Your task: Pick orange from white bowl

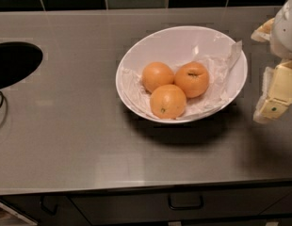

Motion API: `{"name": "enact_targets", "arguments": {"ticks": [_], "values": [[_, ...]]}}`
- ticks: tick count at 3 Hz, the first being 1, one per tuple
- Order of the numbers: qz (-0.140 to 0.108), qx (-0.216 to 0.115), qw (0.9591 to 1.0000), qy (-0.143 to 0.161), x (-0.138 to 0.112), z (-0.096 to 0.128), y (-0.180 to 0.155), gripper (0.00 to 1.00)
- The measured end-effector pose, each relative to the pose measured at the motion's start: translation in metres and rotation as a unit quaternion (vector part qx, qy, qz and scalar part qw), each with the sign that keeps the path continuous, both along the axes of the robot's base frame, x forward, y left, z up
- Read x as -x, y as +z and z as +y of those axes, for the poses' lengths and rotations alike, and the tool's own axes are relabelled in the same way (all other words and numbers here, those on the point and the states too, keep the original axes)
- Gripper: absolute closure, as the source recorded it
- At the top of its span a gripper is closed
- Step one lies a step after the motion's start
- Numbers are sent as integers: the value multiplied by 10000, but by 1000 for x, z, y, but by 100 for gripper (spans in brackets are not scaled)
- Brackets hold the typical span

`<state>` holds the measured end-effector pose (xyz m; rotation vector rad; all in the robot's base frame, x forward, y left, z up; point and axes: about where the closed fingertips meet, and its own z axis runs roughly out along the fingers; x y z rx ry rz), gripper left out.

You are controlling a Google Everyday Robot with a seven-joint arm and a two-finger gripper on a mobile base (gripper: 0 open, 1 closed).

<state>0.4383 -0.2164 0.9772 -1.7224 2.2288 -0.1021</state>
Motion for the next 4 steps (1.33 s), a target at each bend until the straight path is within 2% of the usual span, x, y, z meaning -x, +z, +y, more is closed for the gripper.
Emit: {"name": "enact_targets", "arguments": {"ticks": [1,2,3,4], "values": [[0,0,10000,0,0,0,0,0],[7,-129,9990,423,-36,35,4,0],[47,-211,9970,738,-59,58,3,0],[143,-268,9933,1111,-80,86,-8,0]]}}
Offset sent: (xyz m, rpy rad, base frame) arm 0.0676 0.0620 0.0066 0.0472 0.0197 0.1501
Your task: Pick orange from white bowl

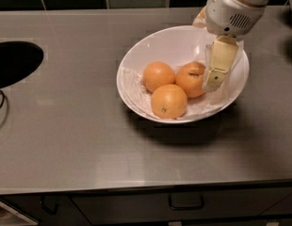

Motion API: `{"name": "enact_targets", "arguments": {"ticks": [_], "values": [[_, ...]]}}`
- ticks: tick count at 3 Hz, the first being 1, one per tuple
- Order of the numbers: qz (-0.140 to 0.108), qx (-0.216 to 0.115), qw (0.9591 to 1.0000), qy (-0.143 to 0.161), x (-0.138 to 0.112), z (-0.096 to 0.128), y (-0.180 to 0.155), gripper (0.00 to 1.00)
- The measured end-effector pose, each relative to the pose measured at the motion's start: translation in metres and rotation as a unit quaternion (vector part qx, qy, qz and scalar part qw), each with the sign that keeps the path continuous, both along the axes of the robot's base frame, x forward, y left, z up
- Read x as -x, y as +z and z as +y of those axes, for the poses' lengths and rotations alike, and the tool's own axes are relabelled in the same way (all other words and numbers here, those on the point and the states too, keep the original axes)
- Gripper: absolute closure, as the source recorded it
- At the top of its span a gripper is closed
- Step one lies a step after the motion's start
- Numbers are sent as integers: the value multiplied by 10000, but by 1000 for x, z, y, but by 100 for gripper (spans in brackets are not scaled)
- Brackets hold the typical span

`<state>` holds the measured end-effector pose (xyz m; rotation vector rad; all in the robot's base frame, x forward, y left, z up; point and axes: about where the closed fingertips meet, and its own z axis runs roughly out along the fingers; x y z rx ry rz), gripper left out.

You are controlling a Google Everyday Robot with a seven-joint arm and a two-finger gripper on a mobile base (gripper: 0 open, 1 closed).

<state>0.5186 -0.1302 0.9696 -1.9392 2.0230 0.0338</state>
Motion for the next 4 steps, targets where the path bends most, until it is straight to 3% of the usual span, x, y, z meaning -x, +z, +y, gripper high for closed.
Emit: {"name": "enact_targets", "arguments": {"ticks": [1,2,3,4], "values": [[118,22,9999,119,-17,12,-18,0],[225,88,9997,89,-24,11,-37,9],[291,75,9995,-27,-16,-1,-48,9],[292,76,9995,-32,-16,-2,-48,0]]}}
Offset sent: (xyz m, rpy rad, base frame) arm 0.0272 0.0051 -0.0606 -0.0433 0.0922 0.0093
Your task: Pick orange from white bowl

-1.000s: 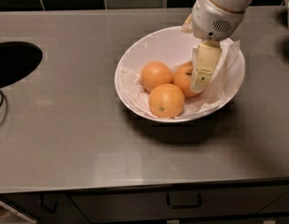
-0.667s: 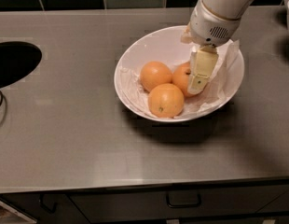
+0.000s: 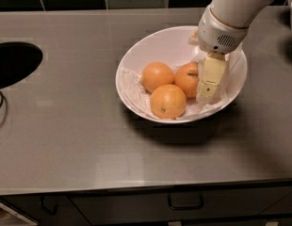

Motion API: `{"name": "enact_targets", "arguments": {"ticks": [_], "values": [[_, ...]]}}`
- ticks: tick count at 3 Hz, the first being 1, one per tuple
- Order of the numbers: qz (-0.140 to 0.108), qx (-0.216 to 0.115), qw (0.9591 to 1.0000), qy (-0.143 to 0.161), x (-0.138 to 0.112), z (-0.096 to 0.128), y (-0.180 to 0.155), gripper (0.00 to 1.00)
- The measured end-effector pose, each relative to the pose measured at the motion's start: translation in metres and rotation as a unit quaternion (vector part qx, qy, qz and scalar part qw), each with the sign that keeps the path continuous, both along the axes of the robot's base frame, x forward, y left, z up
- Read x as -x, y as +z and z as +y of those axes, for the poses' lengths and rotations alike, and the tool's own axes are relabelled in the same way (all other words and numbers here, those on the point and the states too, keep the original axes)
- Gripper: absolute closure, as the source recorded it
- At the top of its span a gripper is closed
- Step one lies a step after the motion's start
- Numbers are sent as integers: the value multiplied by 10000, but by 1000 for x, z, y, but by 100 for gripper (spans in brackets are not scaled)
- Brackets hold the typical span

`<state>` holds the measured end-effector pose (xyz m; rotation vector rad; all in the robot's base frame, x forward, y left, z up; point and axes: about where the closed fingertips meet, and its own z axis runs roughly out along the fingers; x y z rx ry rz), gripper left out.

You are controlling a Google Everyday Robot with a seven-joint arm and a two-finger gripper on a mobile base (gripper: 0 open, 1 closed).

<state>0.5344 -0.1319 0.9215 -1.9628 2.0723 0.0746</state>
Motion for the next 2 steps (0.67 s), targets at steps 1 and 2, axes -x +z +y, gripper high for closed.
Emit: {"name": "enact_targets", "arguments": {"ticks": [1,2], "values": [[0,0,10000,0,0,0,0,0],[0,0,10000,0,0,0,0,15]]}}
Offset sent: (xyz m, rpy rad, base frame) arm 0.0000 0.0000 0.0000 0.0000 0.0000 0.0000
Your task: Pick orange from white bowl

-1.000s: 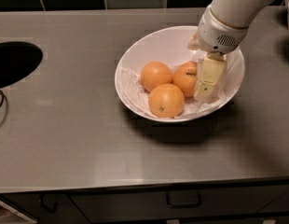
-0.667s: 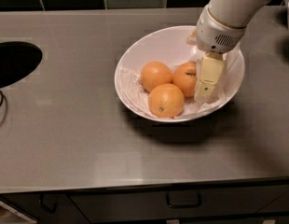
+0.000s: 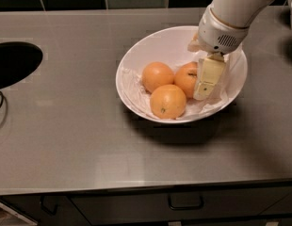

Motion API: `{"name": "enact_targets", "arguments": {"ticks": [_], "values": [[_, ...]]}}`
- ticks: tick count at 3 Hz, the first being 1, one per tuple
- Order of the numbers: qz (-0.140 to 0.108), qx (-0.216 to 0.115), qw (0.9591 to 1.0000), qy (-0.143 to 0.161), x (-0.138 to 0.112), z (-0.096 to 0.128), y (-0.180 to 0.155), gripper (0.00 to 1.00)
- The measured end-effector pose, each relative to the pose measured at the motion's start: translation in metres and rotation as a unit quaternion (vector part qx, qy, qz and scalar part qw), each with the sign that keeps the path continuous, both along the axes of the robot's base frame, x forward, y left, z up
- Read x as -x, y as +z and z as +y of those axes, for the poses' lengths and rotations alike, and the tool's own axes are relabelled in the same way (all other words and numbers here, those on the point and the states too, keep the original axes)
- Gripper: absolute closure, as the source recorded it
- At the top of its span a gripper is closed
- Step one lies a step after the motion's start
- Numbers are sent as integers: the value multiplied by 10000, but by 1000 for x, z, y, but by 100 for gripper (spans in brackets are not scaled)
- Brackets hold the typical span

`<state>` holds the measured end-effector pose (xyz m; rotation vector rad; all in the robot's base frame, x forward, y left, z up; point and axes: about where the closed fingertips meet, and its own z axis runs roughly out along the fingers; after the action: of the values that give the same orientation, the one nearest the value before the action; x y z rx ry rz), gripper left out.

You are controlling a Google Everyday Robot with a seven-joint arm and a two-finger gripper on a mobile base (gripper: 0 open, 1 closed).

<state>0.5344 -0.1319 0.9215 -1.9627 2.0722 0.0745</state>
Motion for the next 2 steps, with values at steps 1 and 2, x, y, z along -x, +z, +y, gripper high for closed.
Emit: {"name": "enact_targets", "arguments": {"ticks": [1,2], "values": [[0,0,10000,0,0,0,0,24],[1,-1,10000,1,0,0,0,24]]}}
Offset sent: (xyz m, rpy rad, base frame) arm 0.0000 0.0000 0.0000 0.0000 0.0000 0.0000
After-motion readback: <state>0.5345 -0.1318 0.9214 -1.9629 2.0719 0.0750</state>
